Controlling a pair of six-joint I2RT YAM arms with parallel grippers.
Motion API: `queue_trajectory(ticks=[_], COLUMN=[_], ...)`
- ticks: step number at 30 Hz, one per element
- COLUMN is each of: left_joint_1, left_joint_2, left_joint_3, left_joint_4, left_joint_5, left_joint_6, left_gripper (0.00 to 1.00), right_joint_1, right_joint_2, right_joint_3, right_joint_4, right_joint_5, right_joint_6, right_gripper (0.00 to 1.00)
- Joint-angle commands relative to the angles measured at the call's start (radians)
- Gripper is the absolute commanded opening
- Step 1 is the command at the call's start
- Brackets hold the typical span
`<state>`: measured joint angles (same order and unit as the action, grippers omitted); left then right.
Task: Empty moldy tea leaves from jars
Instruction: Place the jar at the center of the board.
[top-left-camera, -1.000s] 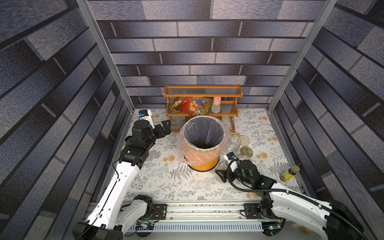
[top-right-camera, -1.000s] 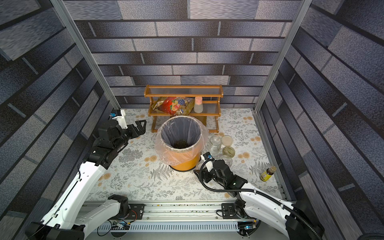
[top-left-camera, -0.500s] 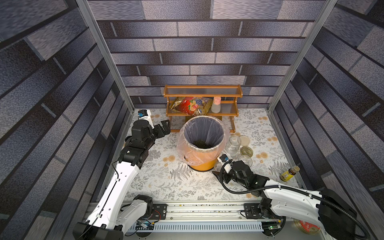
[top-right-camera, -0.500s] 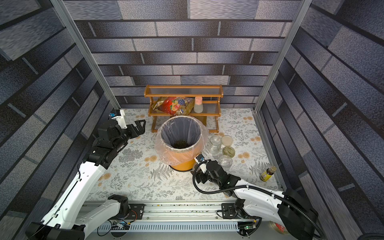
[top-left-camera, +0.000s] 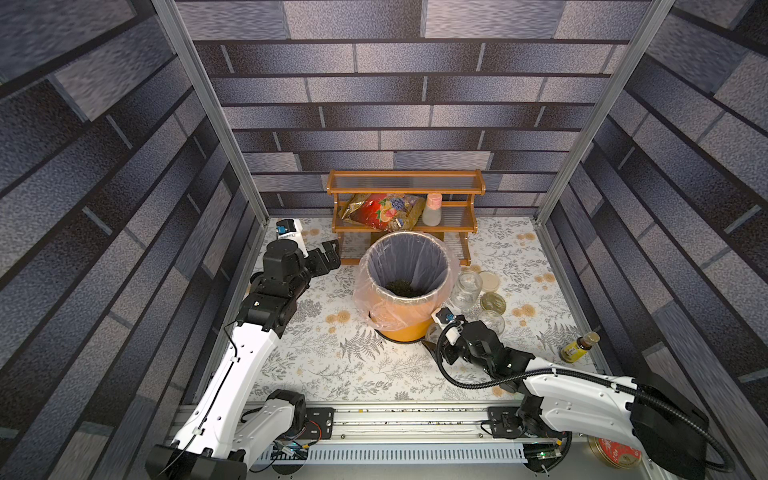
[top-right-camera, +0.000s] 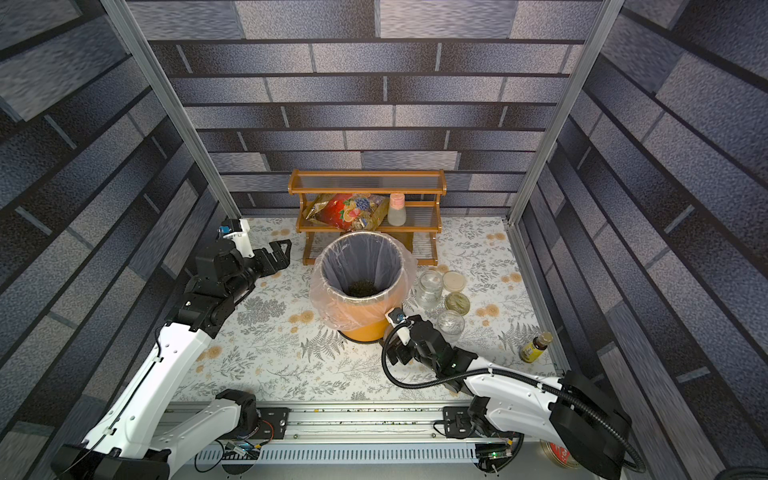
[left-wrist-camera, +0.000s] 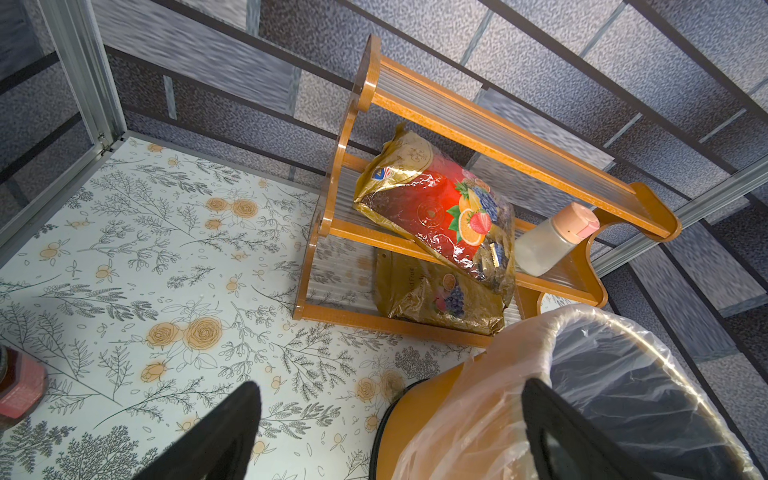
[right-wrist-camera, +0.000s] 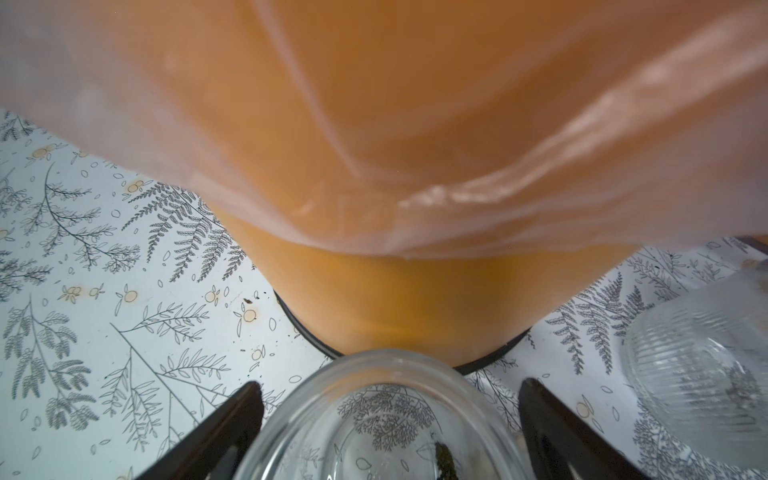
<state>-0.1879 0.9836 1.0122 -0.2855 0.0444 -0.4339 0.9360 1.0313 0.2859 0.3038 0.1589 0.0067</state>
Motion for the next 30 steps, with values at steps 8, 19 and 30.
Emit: queue_trajectory(ticks=[8, 19, 30], left_joint_1=[0.007, 0.012, 0.013], left_joint_2=[0.006, 0.012, 0.004], left_joint_3=[0.005, 0.021, 0.033], left_joint_4=[-0.011, -0.009, -0.006], left_joint_5=[-0.005, 0.001, -0.029], left_joint_6=[0.021, 0.011, 0.080], left_gripper=[1.00, 1.00, 1.00], right_joint_1=[0.008, 0.009, 0.003], right_joint_2=[-0.085, -0.278, -0.361], right_joint_3=[0.000, 0.123, 0.317], right_joint_4=[-0.013, -0.312, -0.546], right_joint_5=[-0.007, 0.051, 0.248], right_joint_6=[0.012, 0.047, 0.141], right_gripper=[1.00, 1.00, 1.00])
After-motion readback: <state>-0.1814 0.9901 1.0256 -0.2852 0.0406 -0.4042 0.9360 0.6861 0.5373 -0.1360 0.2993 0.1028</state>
